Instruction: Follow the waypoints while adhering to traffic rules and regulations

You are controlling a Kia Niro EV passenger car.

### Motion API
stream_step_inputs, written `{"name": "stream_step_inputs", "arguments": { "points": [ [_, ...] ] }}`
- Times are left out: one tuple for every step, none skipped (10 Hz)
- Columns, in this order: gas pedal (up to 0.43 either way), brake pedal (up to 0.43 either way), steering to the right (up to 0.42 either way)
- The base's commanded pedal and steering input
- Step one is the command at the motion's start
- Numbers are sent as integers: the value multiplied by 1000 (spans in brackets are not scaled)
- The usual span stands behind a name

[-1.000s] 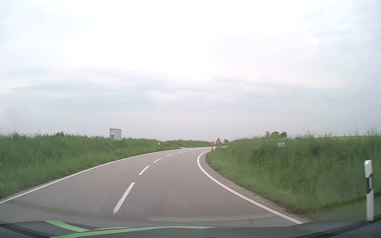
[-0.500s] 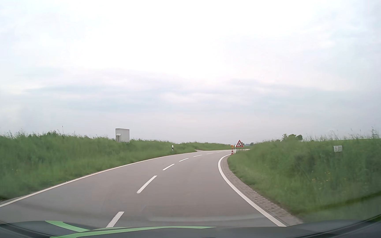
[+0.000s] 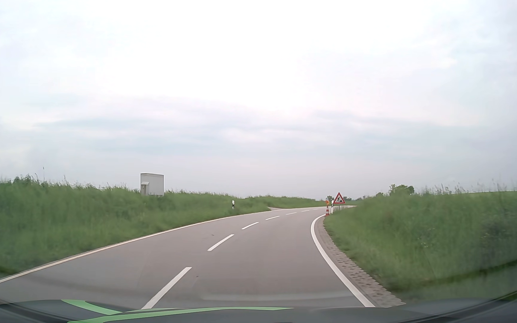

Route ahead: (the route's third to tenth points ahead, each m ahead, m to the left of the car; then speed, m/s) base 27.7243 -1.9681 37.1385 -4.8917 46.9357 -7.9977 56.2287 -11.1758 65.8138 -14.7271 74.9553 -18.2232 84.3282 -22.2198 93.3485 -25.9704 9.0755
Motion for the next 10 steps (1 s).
{"name": "stream_step_inputs", "arguments": {
  "points": [
    [390, 0, 6],
    [390, 0, 14],
    [390, 0, 23],
    [390, 0, 31],
    [378, 0, 35],
    [378, 0, 38],
    [378, 0, 43],
    [370, 0, 50],
    [370, 0, 57],
    [358, 0, 62]
  ]
}}
